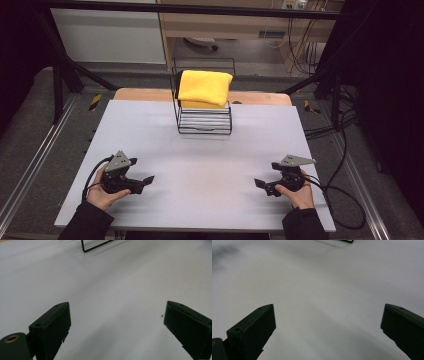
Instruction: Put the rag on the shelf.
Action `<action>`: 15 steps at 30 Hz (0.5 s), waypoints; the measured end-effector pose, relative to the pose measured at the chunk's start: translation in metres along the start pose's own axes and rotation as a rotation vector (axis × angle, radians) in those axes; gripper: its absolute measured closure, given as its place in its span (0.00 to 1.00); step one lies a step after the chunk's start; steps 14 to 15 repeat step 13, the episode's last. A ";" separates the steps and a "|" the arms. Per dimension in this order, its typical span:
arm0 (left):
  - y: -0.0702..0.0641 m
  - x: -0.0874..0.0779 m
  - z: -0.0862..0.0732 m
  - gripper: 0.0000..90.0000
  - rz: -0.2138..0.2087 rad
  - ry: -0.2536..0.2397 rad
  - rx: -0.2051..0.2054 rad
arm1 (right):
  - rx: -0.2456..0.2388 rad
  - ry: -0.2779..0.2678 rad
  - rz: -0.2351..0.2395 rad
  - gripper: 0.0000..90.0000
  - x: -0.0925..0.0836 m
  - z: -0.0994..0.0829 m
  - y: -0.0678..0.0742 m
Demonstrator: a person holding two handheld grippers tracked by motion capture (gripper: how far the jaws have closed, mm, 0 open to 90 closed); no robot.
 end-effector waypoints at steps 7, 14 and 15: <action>-0.002 0.002 -0.011 0.08 -0.002 0.017 0.010 | 0.000 0.002 0.002 0.01 -0.002 -0.005 0.001; 0.000 0.002 -0.014 0.08 0.003 0.018 0.003 | 0.005 0.003 0.009 0.01 -0.002 -0.006 0.002; 0.000 0.002 -0.014 0.08 0.003 0.018 0.003 | 0.005 0.003 0.009 0.01 -0.002 -0.006 0.002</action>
Point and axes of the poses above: each handheld gripper's, and its own axes: x roughly forward along the jaws, z roughly out of its top, y roughly to its left, the point moved 9 cm from there along x, roughly forward along the jaws, and after that the axes turned 7 degrees about z, right-handed, at the moved point
